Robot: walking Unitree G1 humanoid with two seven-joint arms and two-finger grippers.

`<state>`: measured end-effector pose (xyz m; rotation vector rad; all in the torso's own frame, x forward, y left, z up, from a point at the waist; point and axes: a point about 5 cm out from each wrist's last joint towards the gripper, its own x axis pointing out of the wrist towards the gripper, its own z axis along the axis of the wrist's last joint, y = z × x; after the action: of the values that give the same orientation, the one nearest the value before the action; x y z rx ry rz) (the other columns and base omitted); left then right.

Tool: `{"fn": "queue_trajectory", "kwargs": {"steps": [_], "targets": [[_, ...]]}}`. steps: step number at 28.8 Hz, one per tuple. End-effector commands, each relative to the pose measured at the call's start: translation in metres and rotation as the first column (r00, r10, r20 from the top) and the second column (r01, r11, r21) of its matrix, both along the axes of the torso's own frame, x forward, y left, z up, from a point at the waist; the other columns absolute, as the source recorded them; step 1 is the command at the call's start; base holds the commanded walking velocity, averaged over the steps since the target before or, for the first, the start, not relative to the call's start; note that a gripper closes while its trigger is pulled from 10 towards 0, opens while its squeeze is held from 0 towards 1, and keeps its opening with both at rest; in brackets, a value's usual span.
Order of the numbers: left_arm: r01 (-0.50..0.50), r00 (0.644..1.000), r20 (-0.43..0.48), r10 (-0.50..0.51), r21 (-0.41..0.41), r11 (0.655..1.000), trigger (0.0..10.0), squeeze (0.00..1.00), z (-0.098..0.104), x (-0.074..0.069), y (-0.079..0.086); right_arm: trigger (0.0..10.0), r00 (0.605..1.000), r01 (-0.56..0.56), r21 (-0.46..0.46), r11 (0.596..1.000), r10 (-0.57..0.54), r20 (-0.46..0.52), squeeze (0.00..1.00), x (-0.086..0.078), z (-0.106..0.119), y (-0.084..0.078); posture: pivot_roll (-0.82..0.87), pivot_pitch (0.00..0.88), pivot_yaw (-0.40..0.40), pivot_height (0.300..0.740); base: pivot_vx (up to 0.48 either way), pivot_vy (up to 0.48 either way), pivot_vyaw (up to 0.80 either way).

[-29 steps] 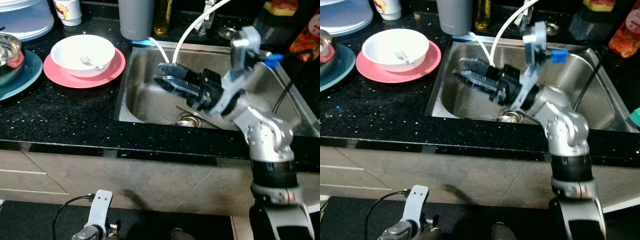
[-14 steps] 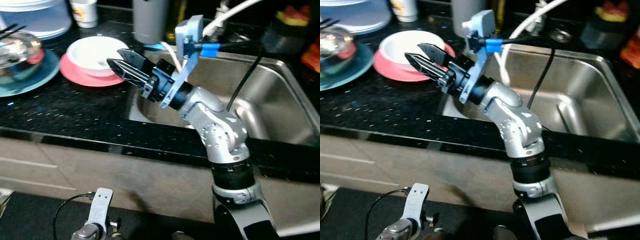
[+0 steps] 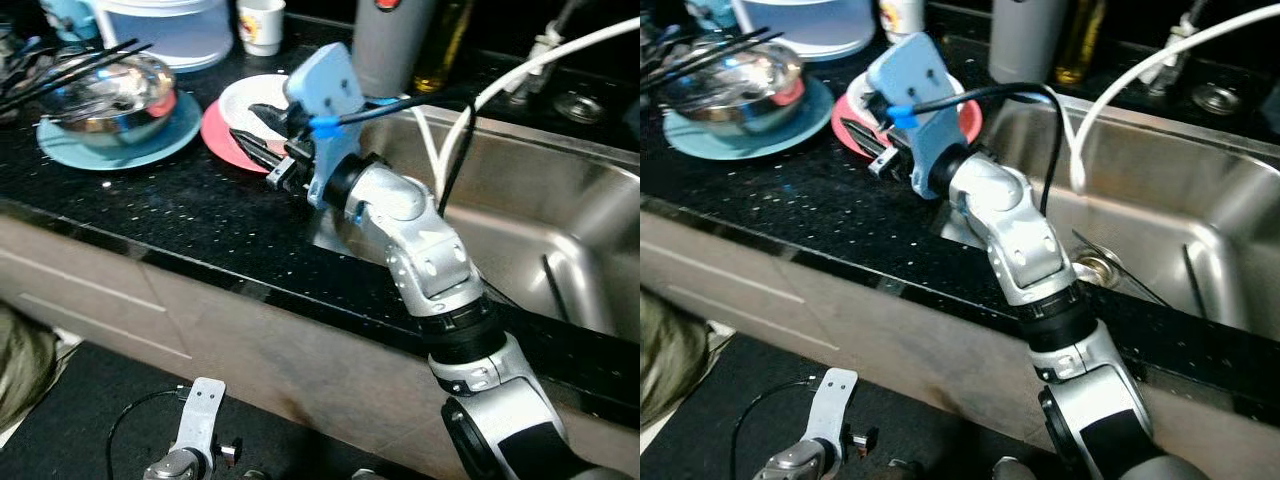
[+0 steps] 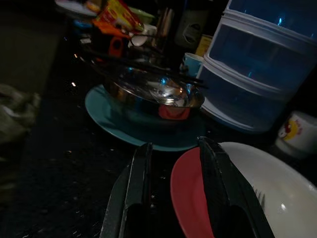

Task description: Kitchen organization

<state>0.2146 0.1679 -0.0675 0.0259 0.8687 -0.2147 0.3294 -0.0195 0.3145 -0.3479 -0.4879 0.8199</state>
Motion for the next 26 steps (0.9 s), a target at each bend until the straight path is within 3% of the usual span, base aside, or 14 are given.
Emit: {"fn": "queue_trajectory", "kwargs": {"steps": [1,3,15,19,26], "targets": [[-0.002,0.999,-0.042,0.002,0.003,1.0,10.0,0.0,-0.006,-0.01,0.001,10.0,0.999,0.018,-0.033,0.999,-0.017,0.052,0.0,0.0,0.002,0.002,0.03,0.134,-0.043,0.74,0.0,0.0,0.0],[-0.001,0.999,-0.042,0.001,0.004,1.0,10.0,0.0,-0.006,-0.011,0.001,10.0,0.994,0.069,-0.092,0.993,-0.06,0.096,0.0,0.004,0.002,0.001,0.03,0.139,-0.042,0.74,0.0,0.0,0.0],[0.005,0.999,-0.042,-0.004,0.006,1.0,10.0,0.0,-0.006,-0.01,0.002,10.0,0.968,0.198,-0.222,0.955,-0.156,0.196,0.0,0.023,-0.002,-0.004,0.03,0.152,-0.04,0.74,0.0,0.0,0.0],[0.003,0.999,-0.04,-0.003,0.006,1.0,10.0,0.0,-0.006,-0.01,0.002,10.0,0.982,0.127,-0.217,0.968,-0.091,0.165,0.0,0.021,0.006,-0.005,0.03,0.152,-0.041,0.74,0.0,0.0,0.38],[0.006,0.999,-0.04,-0.006,0.005,1.0,10.0,0.0,-0.006,-0.01,0.001,10.0,0.972,0.17,-0.181,0.969,-0.134,0.193,0.0,0.026,0.014,-0.011,0.03,0.154,-0.042,0.74,0.0,0.0,0.76]]}}
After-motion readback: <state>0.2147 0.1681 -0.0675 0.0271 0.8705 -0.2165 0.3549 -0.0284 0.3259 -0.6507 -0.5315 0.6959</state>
